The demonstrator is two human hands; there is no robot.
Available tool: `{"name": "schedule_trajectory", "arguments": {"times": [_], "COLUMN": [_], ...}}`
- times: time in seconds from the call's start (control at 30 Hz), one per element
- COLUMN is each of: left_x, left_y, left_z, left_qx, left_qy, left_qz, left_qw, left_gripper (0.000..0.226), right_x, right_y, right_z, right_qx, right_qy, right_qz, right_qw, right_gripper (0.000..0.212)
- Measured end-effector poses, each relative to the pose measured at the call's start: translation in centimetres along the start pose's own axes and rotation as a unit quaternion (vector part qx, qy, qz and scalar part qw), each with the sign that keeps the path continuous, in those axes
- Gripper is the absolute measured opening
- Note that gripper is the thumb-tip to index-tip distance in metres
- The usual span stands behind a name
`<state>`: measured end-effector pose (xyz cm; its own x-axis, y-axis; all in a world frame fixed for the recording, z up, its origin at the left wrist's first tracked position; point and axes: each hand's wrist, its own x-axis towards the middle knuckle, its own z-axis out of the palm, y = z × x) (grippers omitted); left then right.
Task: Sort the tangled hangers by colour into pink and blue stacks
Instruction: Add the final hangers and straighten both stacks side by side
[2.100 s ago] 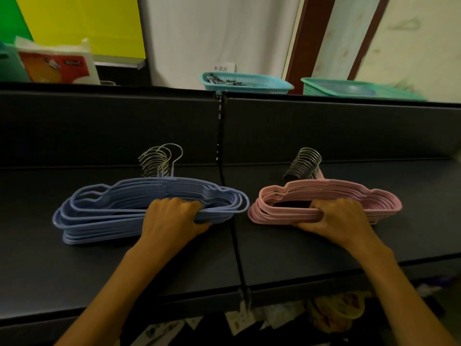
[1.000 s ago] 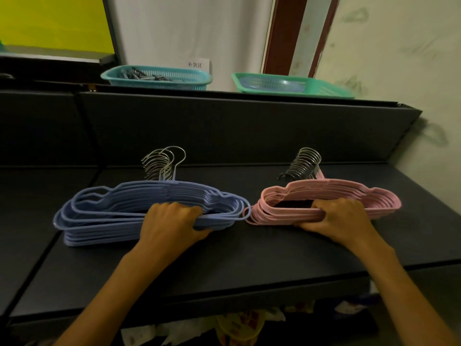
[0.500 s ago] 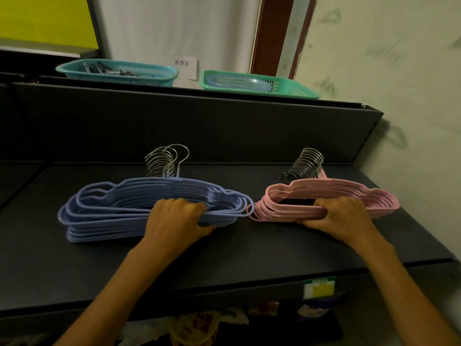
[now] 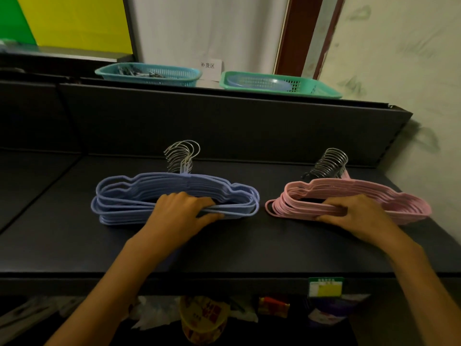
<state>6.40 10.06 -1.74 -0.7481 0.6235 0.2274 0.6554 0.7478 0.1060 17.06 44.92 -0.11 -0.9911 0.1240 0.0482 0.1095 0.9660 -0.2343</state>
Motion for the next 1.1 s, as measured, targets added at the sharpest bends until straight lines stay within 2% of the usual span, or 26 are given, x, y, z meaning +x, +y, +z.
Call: {"name": "schedule_trajectory", "arguments": {"times": [0.2, 0.4, 0.5, 0.7, 0.93, 1.1], "left_x": [0.5, 1.0, 0.8, 1.1, 1.7, 2.2], "left_y": [-0.6, -1.1, -1.1, -1.5, -1.5, -1.0], "left_z": [-0.6, -0.8, -0.6, -0.3, -0.2, 0.1], "left_qx": [-0.013, -0.031, 0.012, 0.034, 0.041, 0.042], "left_qy": [-0.06, -0.079, -0.09, -0.063, -0.068, -0.065], "left_qz": [-0.03, -0.034, -0.014, 0.047, 0.072, 0.076], "left_qw": [0.998, 0.996, 0.996, 0.996, 0.994, 0.994], "left_gripper": [0.034, 0.039, 0.045, 0.033, 0.03, 0.024], "right_x": [0.3, 0.2, -0.1, 0.0, -0.1, -0.2], "right_y": [-0.6, -0.8, -0.7, -0.9, -0.7, 0.1], "right_z": [-0.6, -0.8, -0.8, -0.2, -0.6, -1.0], "right_qx": [0.052, 0.062, -0.005, -0.102, -0.083, -0.1], "right_qy": [-0.023, -0.021, -0.025, -0.022, -0.035, -0.034], "right_qz": [0.003, 0.017, 0.03, 0.068, 0.066, 0.065], "right_qw": [0.998, 0.998, 0.999, 0.992, 0.994, 0.992], "right_gripper": [0.021, 0.019, 0.018, 0.011, 0.003, 0.011]}}
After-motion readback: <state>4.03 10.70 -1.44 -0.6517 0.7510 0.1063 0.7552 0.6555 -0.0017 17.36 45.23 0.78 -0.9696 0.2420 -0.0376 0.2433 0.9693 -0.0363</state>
